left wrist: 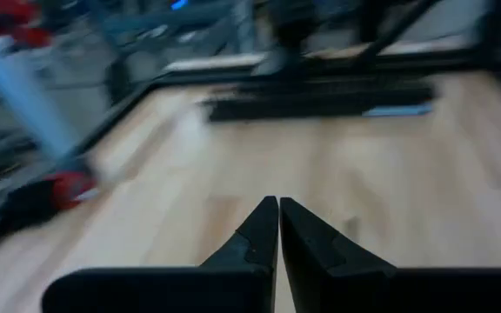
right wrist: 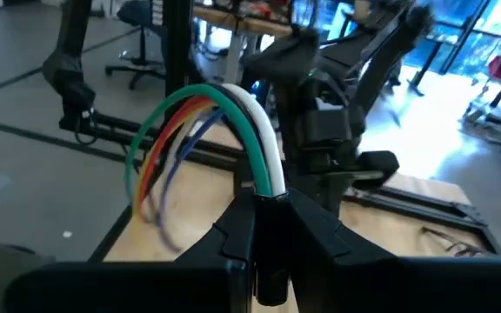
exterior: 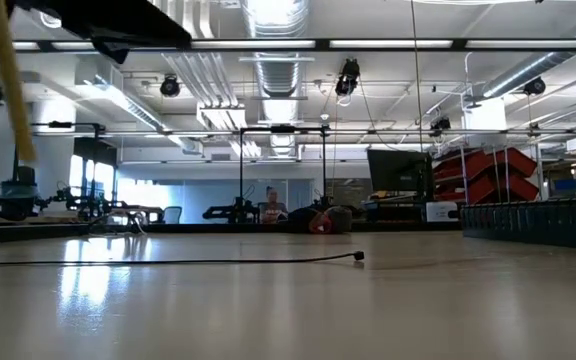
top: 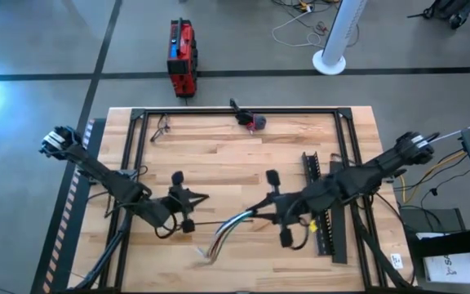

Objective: Ziptie cables
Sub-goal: Close the cables together using a zip tie

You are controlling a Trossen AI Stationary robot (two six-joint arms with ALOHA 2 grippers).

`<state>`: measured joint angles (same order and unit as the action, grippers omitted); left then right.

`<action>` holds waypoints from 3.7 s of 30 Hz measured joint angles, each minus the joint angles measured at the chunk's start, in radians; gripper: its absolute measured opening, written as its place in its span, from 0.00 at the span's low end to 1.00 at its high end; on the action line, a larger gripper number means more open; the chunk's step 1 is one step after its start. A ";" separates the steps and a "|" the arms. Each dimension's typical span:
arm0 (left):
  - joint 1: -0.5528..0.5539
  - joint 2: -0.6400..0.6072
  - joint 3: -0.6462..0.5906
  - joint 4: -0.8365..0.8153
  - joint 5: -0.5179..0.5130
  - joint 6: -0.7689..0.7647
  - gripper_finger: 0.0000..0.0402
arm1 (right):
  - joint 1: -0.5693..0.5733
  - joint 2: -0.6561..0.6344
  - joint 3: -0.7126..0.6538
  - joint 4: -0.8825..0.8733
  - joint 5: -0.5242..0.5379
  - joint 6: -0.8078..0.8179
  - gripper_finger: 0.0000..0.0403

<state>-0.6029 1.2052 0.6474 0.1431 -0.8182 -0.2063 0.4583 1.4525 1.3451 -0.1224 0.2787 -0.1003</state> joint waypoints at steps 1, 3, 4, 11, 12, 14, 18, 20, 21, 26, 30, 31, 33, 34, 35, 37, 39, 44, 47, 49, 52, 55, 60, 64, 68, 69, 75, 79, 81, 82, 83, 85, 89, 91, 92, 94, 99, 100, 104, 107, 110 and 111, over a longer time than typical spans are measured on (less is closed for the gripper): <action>0.001 0.015 -0.021 0.073 0.042 0.025 0.00 | 0.000 0.017 0.009 0.000 0.000 0.003 0.07; 0.001 0.058 -0.052 0.209 0.133 0.053 0.00 | 0.000 0.045 0.024 0.001 0.000 0.002 0.07; 0.002 0.090 -0.059 0.273 0.165 0.061 0.00 | -0.001 0.059 0.030 0.000 0.001 0.000 0.07; 0.010 0.369 0.023 0.469 0.180 0.202 0.00 | -0.014 0.171 0.112 -0.007 0.009 -0.017 0.07; 0.009 0.392 0.050 0.455 0.181 0.216 0.00 | -0.014 0.179 0.126 -0.017 0.009 -0.020 0.07; 0.008 0.424 0.103 0.388 0.183 0.224 0.00 | -0.014 0.190 0.157 -0.048 0.009 -0.025 0.07; -0.006 0.429 0.195 0.136 0.215 0.156 0.00 | -0.013 0.184 0.190 -0.117 0.018 -0.025 0.07; -0.014 0.420 0.234 0.009 0.239 0.099 0.00 | -0.014 0.171 0.195 -0.146 0.042 -0.029 0.07; -0.017 0.419 0.254 -0.046 0.260 0.074 0.00 | -0.014 0.162 0.199 -0.163 0.057 -0.031 0.07; -0.023 0.419 0.301 -0.134 0.439 -0.014 0.00 | -0.013 0.139 0.203 -0.222 0.141 -0.027 0.07; -0.031 0.419 0.302 -0.105 0.477 -0.015 0.00 | -0.015 0.141 0.199 -0.272 0.177 -0.007 0.07; -0.034 0.418 0.302 -0.106 0.454 -0.010 0.00 | -0.017 0.141 0.198 -0.275 0.179 0.000 0.07; -0.037 0.414 0.301 -0.109 0.417 0.005 0.00 | -0.017 0.141 0.195 -0.287 0.196 0.008 0.07; -0.037 0.412 0.300 -0.110 0.412 0.012 0.00 | -0.017 0.141 0.194 -0.292 0.198 0.010 0.07; -0.037 0.410 0.300 -0.109 0.410 0.017 0.00 | -0.017 0.141 0.193 -0.295 0.200 0.010 0.07; -0.037 0.401 0.300 -0.110 0.408 0.025 0.00 | -0.017 0.141 0.193 -0.293 0.202 0.010 0.07; -0.038 0.389 0.300 -0.109 0.392 0.031 0.00 | -0.017 0.141 0.193 -0.292 0.204 0.010 0.07; -0.049 0.364 0.300 -0.092 0.389 0.041 0.00 | -0.018 0.141 0.193 -0.292 0.228 -0.005 0.07; -0.069 0.357 0.307 -0.085 0.389 0.060 0.00 | -0.019 0.141 0.193 -0.290 0.263 -0.017 0.07; -0.085 0.353 0.326 -0.085 0.390 0.074 0.00 | -0.020 0.141 0.193 -0.289 0.272 -0.024 0.07; -0.110 0.352 0.362 -0.082 0.390 0.093 0.00 | -0.023 0.141 0.195 -0.285 0.274 -0.023 0.07; -0.129 0.351 0.376 -0.081 0.390 0.093 0.00 | -0.031 0.150 0.193 -0.287 0.274 -0.014 0.07; -0.152 0.354 0.355 -0.079 0.393 0.002 0.00 | -0.048 0.198 0.189 -0.292 0.273 0.006 0.07; -0.163 0.401 0.346 -0.076 0.417 -0.089 0.00 | -0.073 0.264 0.188 -0.293 0.267 0.006 0.07; -0.163 0.473 0.345 -0.064 0.446 -0.135 0.00 | -0.109 0.322 0.187 -0.292 0.261 -0.022 0.07; -0.163 0.485 0.345 -0.065 0.446 -0.142 0.00 | -0.122 0.334 0.187 -0.292 0.261 -0.034 0.07; -0.163 0.478 0.345 -0.136 0.447 -0.195 0.00 | -0.204 0.414 0.188 -0.287 0.136 -0.178 0.07; -0.164 0.472 0.345 -0.252 0.469 -0.279 0.00 | -0.263 0.492 0.188 -0.269 0.080 -0.259 0.07; -0.165 0.472 0.345 -0.293 0.471 -0.311 0.00 | -0.291 0.531 0.188 -0.254 0.076 -0.293 0.07; -0.165 0.472 0.345 -0.312 0.471 -0.321 0.00 | -0.305 0.550 0.188 -0.235 0.077 -0.313 0.07; -0.165 0.472 0.345 -0.336 0.472 -0.336 0.00 | -0.319 0.569 0.188 -0.220 0.079 -0.331 0.07; -0.165 0.472 0.345 -0.394 0.472 -0.372 0.00 | -0.346 0.605 0.187 -0.185 0.080 -0.372 0.07; -0.167 0.472 0.345 -0.487 0.472 -0.435 0.00 | -0.395 0.653 0.187 -0.114 0.079 -0.462 0.07; -0.167 0.472 0.345 -0.518 0.472 -0.453 0.00 | -0.414 0.664 0.187 -0.078 0.079 -0.504 0.07; -0.166 0.472 0.345 -0.529 0.471 -0.457 0.00 | -0.423 0.669 0.187 -0.064 0.078 -0.527 0.07; -0.166 0.472 0.345 -0.545 0.470 -0.461 0.00 | -0.439 0.677 0.187 -0.029 0.078 -0.555 0.10; -0.166 0.472 0.345 -0.570 0.465 -0.465 0.00 | -0.463 0.678 0.187 0.022 0.076 -0.620 0.19; -0.166 0.472 0.345 -0.575 0.464 -0.466 0.00 | -0.468 0.677 0.187 0.027 0.076 -0.632 0.20; -0.166 0.472 0.345 -0.613 0.455 -0.483 0.00 | -0.493 0.677 0.188 0.054 0.049 -0.670 0.24; -0.168 0.472 0.345 -0.642 0.438 -0.504 0.00 | -0.510 0.677 0.188 0.050 0.035 -0.670 0.28; -0.168 0.472 0.345 -0.658 0.434 -0.510 0.00 | -0.520 0.671 0.188 0.034 0.035 -0.639 0.33; -0.168 0.472 0.345 -0.659 0.433 -0.510 0.00 | -0.523 0.669 0.191 0.021 0.035 -0.620 0.36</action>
<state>-0.7708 1.6768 0.9922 -0.5158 -0.3854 -0.7165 -0.0644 2.1220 1.5358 -0.1017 0.3132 -0.7201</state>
